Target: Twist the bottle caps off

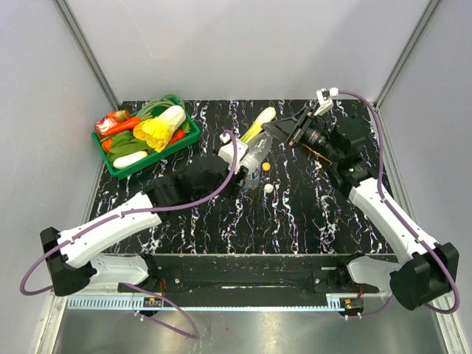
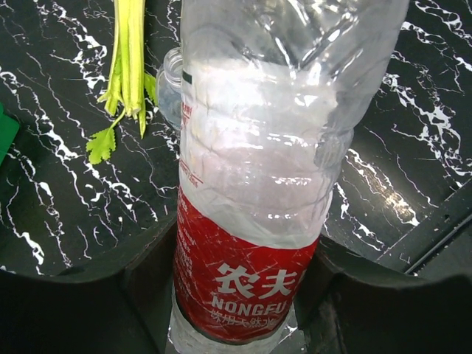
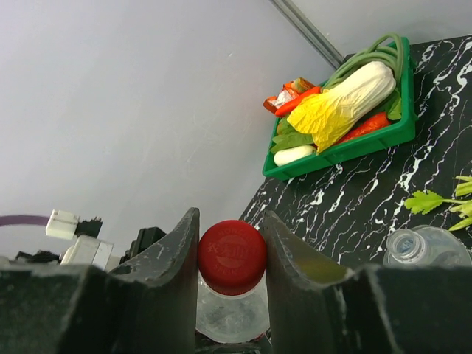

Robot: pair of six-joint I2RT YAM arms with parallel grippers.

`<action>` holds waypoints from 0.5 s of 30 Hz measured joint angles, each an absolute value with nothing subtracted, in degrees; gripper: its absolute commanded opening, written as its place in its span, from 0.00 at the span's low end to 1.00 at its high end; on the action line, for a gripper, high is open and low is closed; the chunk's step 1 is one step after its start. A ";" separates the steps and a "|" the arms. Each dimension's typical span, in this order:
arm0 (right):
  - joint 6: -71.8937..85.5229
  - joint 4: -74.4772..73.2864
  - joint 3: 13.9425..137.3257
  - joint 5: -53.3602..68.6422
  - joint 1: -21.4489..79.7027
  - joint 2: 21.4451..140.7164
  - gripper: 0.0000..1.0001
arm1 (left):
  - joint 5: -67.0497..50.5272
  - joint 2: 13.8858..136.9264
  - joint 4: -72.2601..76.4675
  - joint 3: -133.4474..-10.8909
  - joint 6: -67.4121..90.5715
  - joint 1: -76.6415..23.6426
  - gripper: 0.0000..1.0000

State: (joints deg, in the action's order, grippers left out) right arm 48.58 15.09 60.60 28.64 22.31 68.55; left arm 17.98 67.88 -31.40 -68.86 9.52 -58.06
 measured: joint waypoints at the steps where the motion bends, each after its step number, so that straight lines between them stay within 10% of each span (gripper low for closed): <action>1: 48.18 15.16 60.38 28.86 22.26 68.29 0.00 | 17.30 67.79 -31.22 -68.69 9.50 -57.95 0.42; 15: 46.02 29.54 59.27 42.22 21.41 64.62 0.00 | -9.34 62.52 -22.35 -64.10 12.21 -53.25 0.44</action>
State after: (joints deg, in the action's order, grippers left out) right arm 46.02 29.54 59.27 42.22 21.41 64.62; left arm -9.34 62.52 -22.35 -64.10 12.21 -53.25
